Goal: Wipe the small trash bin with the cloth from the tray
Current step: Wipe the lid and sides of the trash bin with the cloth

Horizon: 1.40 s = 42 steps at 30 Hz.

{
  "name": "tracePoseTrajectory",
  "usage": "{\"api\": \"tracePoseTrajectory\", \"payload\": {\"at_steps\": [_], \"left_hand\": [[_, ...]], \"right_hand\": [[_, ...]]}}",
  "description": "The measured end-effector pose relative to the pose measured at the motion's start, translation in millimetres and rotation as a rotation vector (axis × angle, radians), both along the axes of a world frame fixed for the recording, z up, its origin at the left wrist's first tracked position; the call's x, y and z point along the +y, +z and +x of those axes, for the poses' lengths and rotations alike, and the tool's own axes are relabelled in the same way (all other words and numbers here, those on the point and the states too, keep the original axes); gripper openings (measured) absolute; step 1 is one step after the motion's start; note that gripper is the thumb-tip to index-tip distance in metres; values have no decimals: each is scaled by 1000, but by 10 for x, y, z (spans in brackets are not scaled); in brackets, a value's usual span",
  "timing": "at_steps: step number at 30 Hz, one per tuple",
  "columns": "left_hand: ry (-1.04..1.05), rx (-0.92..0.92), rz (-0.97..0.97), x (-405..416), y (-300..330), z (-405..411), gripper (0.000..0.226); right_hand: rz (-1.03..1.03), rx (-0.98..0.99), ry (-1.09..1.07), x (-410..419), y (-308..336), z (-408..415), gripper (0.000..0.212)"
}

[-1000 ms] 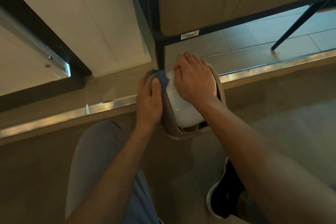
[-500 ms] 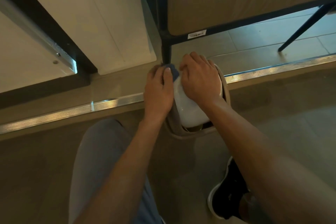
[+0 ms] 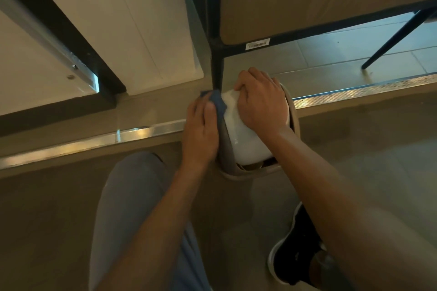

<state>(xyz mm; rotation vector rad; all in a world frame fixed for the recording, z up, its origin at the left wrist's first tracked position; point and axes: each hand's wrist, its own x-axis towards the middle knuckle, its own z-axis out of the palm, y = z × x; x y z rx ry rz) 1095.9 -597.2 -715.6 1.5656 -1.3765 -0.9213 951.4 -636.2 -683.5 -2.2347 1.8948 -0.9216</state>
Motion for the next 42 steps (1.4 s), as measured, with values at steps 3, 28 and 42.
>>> {"api": "tracePoseTrajectory", "payload": {"at_steps": [3,28,42], "left_hand": [[43,-105,217,-471,152,-82,43],[-147,-383,-282,-321,559,-107,32],[57,12,-271,-33,345,-325,39]], "right_hand": [[-10,-19,-7,3,0,1,14],[50,-565,-77,-38,102,-152,24],[173,-493,149,-29,153,-256,26]]}}
